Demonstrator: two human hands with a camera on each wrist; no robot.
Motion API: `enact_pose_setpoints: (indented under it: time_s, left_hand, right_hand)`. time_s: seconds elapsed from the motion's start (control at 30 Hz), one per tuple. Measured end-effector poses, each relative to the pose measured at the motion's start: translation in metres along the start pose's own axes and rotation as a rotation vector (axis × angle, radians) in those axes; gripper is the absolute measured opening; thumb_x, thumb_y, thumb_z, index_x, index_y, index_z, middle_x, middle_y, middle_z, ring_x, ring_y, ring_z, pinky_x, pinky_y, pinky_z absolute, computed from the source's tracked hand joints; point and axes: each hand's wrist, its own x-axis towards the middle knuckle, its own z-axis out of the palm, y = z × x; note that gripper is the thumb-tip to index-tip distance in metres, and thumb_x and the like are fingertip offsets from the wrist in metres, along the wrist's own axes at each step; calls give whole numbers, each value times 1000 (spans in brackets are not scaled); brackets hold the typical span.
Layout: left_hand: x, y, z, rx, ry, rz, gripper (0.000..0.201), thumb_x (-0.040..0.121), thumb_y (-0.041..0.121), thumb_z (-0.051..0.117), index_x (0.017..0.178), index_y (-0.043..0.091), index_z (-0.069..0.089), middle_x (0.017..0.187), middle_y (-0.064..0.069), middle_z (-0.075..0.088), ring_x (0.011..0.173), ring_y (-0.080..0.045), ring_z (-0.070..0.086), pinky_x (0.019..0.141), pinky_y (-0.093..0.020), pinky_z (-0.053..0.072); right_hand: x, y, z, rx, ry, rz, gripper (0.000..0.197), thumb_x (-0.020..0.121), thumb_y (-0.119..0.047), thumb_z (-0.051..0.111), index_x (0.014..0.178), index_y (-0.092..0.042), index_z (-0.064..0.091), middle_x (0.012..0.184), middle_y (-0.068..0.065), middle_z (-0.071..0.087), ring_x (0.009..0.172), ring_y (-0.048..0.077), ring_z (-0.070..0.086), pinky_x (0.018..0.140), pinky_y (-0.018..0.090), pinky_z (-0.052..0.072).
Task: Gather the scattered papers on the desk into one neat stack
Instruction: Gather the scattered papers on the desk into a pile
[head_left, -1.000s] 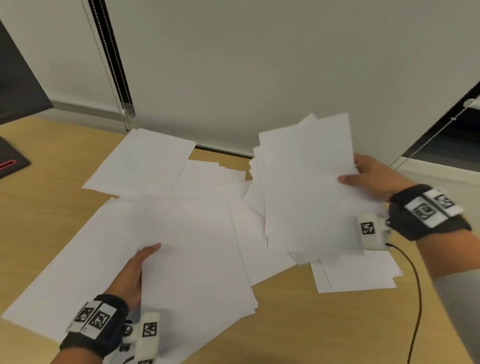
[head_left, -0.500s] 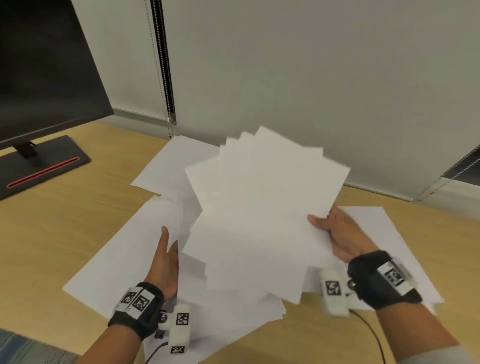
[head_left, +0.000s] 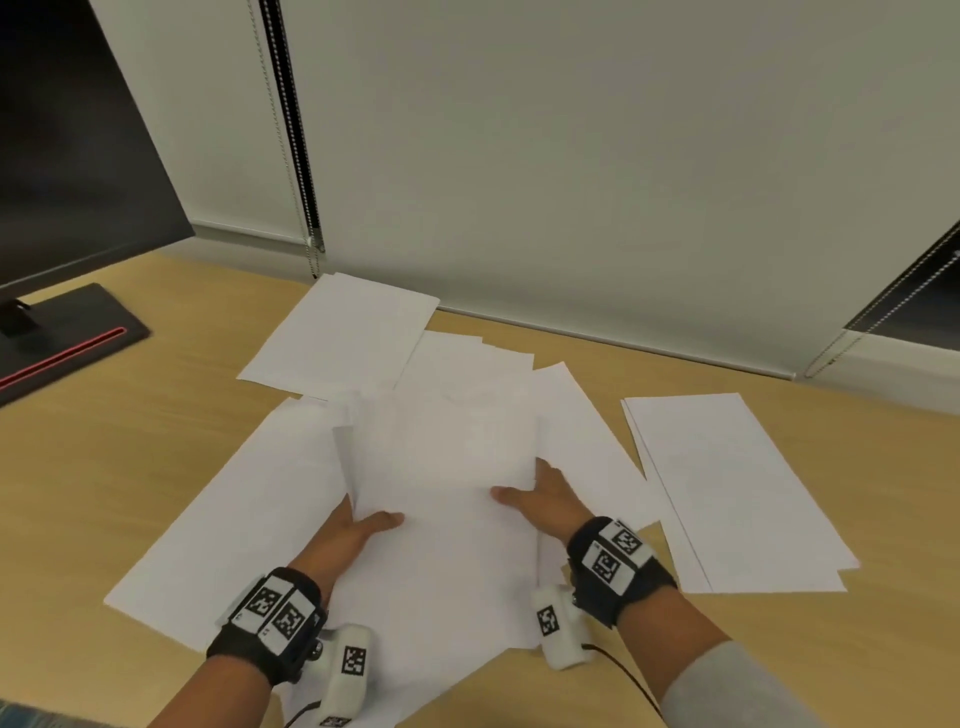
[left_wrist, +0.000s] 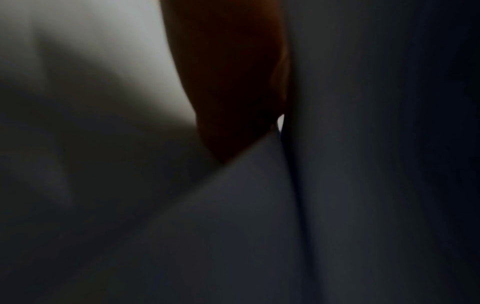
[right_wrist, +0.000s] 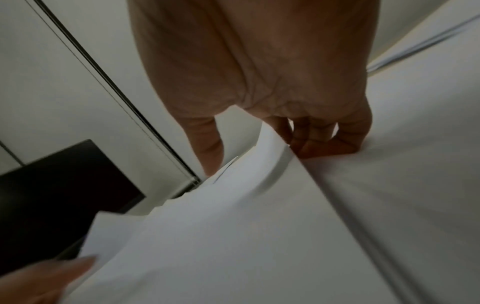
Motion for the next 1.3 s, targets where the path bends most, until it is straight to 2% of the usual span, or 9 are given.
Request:
enact_pose_setpoints:
  time_s: [0.2, 0.33, 0.43, 0.57, 0.7, 0.83, 1.0, 1.17, 1.3]
  left_hand:
    - [0, -4, 5, 49, 86, 22, 39, 86, 19, 69, 122, 11, 58, 112, -13, 68, 95, -26, 64, 74, -33, 49]
    - [2, -6, 5, -23, 92, -1, 35, 84, 21, 70, 116, 9, 61, 107, -13, 71, 93, -32, 65, 69, -34, 50]
    - [9, -8, -1, -15, 92, -21, 43, 74, 25, 77, 112, 9, 63, 107, -13, 72, 96, -33, 65, 83, -42, 51]
    - [21, -21, -13, 2, 141, -78, 83, 46, 47, 90, 115, 9, 65, 108, -11, 74, 104, -38, 66, 98, -54, 46]
    - [23, -21, -15, -41, 155, -98, 83, 50, 45, 90, 120, 9, 63, 112, -13, 73, 106, -39, 65, 99, -55, 45]
    - [10, -8, 2, -35, 156, -93, 56, 69, 28, 78, 118, 7, 63, 111, -18, 72, 103, -40, 66, 99, -56, 45]
    - [18, -17, -1, -2, 201, -95, 76, 50, 42, 86, 116, 9, 64, 107, -14, 74, 101, -42, 67, 96, -58, 47]
    - [11, -8, 7, 18, 175, -74, 55, 70, 21, 79, 119, 3, 61, 111, -20, 70, 100, -42, 65, 95, -57, 47]
    - [9, -6, 10, 31, 185, -57, 31, 85, 8, 68, 114, -3, 61, 102, -24, 69, 90, -39, 66, 76, -42, 53]
  right_hand:
    - [-10, 8, -2, 70, 97, -2, 101, 79, -46, 70, 153, -13, 10, 157, 10, 22, 143, 26, 28, 115, 41, 29]
    - [-14, 33, -65, 106, 204, 32, 71, 85, -36, 67, 145, -11, 38, 136, 5, 47, 129, 22, 46, 98, 25, 39]
    - [-10, 67, -139, 75, 402, 102, 60, 85, -34, 68, 136, -9, 49, 142, 10, 48, 130, 27, 46, 106, 34, 38]
    - [-7, 113, -239, 37, 592, 274, 76, 80, -33, 73, 143, -6, 40, 148, 16, 42, 131, 34, 46, 106, 38, 39]
    - [2, 152, -291, -69, 511, 455, 105, 68, -44, 81, 150, -12, 24, 156, 14, 26, 138, 38, 34, 110, 48, 35]
    - [15, 170, -285, -194, 449, 535, 113, 61, -57, 80, 148, -10, 26, 153, 15, 29, 136, 39, 35, 108, 50, 36]
    - [30, 151, -247, -260, 404, 519, 118, 56, -57, 82, 147, -7, 24, 151, 17, 30, 138, 38, 32, 111, 50, 33]
    - [42, 106, -207, -303, 357, 461, 117, 57, -56, 82, 145, -5, 23, 149, 17, 31, 137, 36, 33, 110, 48, 35]
    - [49, 87, -197, -315, 364, 525, 120, 57, -54, 83, 146, -6, 20, 150, 15, 21, 139, 36, 26, 112, 46, 32]
